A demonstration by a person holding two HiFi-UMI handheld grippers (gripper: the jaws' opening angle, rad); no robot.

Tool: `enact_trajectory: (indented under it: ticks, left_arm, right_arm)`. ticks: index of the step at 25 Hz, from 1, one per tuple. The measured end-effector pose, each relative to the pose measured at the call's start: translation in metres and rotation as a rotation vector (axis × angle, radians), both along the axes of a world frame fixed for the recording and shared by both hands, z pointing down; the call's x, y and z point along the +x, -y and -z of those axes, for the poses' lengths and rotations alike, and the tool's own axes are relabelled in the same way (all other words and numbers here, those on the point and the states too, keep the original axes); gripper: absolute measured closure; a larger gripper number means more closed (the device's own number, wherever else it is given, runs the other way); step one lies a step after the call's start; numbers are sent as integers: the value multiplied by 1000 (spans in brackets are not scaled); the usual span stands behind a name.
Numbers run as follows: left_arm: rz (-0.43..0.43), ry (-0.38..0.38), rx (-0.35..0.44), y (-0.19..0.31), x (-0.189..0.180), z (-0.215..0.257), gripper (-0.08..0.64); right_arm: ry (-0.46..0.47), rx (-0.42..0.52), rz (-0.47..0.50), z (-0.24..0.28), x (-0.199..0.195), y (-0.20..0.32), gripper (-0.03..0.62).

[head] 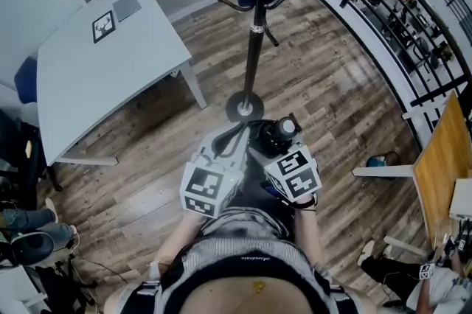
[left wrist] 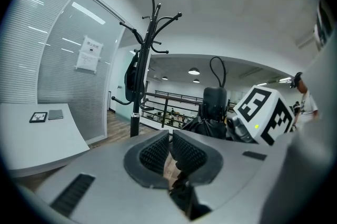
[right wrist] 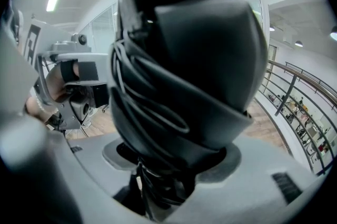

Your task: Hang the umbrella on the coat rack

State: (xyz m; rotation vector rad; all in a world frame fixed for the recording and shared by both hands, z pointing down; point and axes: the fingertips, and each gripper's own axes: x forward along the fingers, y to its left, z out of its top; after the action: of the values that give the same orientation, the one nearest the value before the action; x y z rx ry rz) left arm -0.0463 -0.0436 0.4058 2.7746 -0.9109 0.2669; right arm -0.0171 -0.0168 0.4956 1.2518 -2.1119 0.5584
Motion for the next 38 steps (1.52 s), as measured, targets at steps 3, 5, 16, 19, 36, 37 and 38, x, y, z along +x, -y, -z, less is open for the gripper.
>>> enact_trajectory:
  ticks: [3, 5, 16, 19, 36, 37, 38]
  left_arm:
    - [-2, -3, 4, 12, 8, 1, 538]
    - [2, -8, 10, 21, 12, 4, 538]
    - [22, -19, 24, 61, 36, 18, 538]
    - [32, -14, 28, 70, 41, 19, 538]
    - [141, 34, 16, 101, 54, 18, 538]
    - [148, 31, 15, 102, 54, 18, 538]
    - [153, 26, 14, 103, 54, 19, 538]
  right_arm:
    - [0, -3, 0, -1, 7, 11, 310]
    - [0, -4, 2, -1, 12, 19, 310]
    - [-2, -2, 39, 6, 32, 63, 310]
    - [3, -1, 52, 7, 36, 73, 310]
    - [14, -32, 163, -3, 51, 108, 310]
    - [14, -35, 170, -4, 51, 109, 310]
    - [14, -37, 176, -5, 51, 110, 310]
